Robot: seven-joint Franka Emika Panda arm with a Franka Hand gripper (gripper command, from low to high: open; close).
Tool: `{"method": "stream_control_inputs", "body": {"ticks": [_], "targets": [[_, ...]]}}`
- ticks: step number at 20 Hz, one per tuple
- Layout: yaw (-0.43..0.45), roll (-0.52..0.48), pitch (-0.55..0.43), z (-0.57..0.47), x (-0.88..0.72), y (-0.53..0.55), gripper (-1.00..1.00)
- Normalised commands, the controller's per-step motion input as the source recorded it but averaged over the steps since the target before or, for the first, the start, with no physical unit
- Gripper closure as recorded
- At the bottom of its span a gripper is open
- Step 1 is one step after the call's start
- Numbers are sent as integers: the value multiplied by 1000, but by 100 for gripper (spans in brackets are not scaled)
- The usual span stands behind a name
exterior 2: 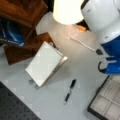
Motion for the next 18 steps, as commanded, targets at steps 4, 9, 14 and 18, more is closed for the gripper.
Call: {"method": "stream_control_inputs", "body": {"ticks": [4, 9, 14, 18], "targets": [[229, -429, 174, 63, 299, -553, -100], [256, -561, 138, -18, 276, -496, -100], [189, -579, 155, -79, 245, -321, -100], [66, -373, 144, -67, 258, -247, -100]]}}
